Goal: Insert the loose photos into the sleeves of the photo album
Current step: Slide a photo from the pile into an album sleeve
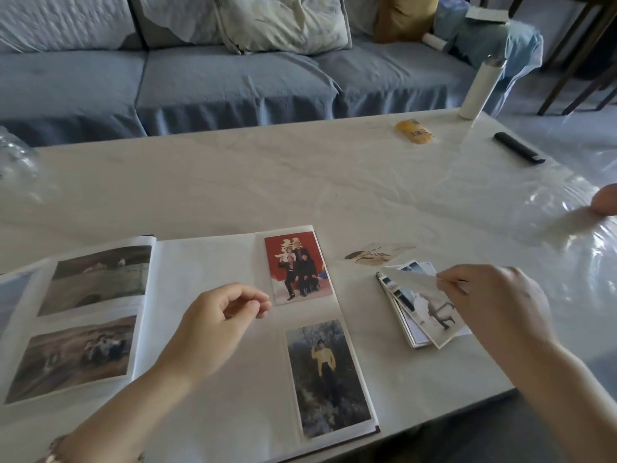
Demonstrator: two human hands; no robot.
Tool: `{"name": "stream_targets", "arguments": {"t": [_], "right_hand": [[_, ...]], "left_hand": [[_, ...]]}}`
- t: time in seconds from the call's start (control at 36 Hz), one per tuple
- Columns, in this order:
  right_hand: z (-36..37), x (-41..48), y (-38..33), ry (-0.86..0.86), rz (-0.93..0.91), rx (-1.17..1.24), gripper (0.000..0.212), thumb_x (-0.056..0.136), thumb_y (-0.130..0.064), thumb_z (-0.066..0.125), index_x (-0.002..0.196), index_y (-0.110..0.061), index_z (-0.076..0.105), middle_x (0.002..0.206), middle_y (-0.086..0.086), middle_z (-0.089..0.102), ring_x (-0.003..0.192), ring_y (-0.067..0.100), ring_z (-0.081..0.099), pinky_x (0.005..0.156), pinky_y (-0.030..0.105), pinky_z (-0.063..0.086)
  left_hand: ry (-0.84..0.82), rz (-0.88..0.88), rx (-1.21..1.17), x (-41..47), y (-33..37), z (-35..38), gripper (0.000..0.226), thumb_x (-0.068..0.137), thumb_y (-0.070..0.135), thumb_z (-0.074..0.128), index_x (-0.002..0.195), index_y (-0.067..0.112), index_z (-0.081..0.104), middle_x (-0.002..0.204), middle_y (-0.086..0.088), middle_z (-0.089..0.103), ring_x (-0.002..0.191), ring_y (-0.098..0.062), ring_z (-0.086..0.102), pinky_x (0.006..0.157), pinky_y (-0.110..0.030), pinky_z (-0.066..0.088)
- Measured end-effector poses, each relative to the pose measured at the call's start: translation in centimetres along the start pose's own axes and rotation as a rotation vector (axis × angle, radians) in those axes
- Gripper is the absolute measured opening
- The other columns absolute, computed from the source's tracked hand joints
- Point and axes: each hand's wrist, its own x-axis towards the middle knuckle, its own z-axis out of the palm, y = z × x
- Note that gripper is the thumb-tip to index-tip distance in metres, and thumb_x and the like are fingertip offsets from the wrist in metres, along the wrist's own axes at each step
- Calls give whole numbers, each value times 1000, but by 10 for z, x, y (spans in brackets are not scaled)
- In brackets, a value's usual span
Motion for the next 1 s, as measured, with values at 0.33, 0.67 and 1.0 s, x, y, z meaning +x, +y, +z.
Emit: {"name": "stream_targets", "arguments": {"t": [0.33, 0.67, 1.0], "right_hand": [[22, -23, -76, 158, -807, 502, 19, 81, -28, 61, 82, -16, 77, 84, -7, 72, 79, 5, 63, 79, 23, 49], [83, -40, -149, -61, -864, 488, 36, 83, -9, 65, 119, -13, 64, 125, 2, 61, 121, 14, 49, 102, 30, 41], [114, -94, -247, -590, -866, 492, 51, 96, -38, 45, 144, -33, 28, 149, -22, 19, 129, -15, 2, 102, 0, 0]], "left_hand": [[-382, -647, -807, -1, 14, -18, 69, 83, 60, 38, 119, 3, 53, 108, -20, 68, 85, -27, 70, 58, -29, 57], [316, -392, -438, -14, -28, -71, 17, 84, 2, 65, 95, 15, 63, 86, -7, 70, 75, -22, 68, 58, -32, 55], [848, -337, -150, -98, -122, -181, 13, 86, 4, 64, 98, 6, 65, 86, -3, 69, 83, -19, 66, 64, -27, 47]]}}
